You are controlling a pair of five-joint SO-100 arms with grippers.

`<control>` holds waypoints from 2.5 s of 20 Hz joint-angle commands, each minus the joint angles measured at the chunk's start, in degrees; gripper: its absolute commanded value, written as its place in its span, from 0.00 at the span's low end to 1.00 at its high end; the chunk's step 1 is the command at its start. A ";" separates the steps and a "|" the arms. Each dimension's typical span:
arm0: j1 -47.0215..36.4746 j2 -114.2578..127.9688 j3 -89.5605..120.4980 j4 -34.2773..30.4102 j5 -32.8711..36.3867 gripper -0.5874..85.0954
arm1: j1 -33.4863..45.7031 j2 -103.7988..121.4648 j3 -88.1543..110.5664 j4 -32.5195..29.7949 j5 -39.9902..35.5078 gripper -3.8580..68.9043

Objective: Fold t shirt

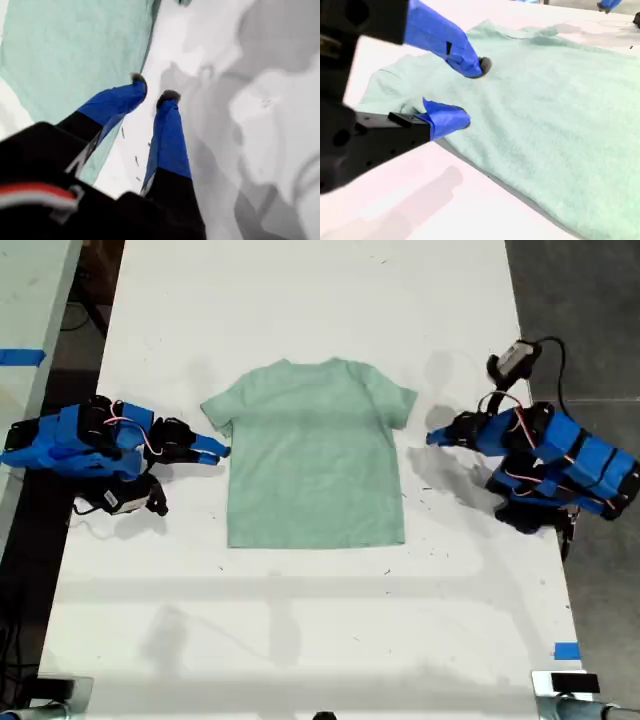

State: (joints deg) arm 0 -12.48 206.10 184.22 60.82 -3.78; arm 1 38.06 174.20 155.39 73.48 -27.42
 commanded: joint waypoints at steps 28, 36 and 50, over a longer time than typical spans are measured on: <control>-0.88 0.44 -0.18 0.18 0.26 0.15 | -11.34 -80.51 -74.53 -11.34 -15.82 0.07; -0.88 0.44 -0.18 0.18 0.26 0.15 | -18.02 -87.63 -78.93 -9.14 -16.79 0.35; -0.88 0.44 -0.18 0.18 0.26 0.15 | -23.82 4.92 -2.02 -4.75 1.41 0.05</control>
State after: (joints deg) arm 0 -12.48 206.10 184.22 60.82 -3.78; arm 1 17.14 156.97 138.43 69.61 -30.15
